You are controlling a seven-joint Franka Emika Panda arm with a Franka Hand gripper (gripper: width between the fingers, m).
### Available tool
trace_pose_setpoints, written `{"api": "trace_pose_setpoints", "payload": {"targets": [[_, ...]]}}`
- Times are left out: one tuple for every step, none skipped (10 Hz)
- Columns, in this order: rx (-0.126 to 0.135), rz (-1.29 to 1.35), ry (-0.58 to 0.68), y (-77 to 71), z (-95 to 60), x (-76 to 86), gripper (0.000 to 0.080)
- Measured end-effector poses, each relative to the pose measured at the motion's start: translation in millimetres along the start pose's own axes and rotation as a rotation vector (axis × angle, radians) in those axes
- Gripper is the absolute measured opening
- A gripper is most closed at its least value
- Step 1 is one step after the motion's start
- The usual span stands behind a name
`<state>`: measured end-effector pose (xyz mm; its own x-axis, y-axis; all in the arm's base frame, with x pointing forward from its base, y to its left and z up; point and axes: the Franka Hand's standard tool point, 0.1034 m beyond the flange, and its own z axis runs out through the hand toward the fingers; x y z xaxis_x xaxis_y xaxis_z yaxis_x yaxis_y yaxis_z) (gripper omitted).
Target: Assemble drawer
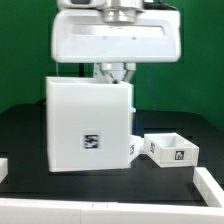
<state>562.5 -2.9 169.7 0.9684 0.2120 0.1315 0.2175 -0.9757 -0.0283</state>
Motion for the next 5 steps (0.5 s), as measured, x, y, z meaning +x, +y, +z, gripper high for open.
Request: {"api": "trace_pose_setpoints", "payload": {"targets": [[0.013, -0.047, 0.028, -14.3, 4.3, 3.6, 0.0034], [0.021, -0.056, 0.051, -22.4, 10.6, 1.9, 0.0034], [0.027, -0.052, 0.036, -21.3, 11.3, -1.1, 0.0034], [0.027, -0.050, 0.035, -20.4, 11.5, -1.4, 0.0034], [0.028, -0.050, 0.033, -20.8, 12.4, -2.0, 0.0034]]}}
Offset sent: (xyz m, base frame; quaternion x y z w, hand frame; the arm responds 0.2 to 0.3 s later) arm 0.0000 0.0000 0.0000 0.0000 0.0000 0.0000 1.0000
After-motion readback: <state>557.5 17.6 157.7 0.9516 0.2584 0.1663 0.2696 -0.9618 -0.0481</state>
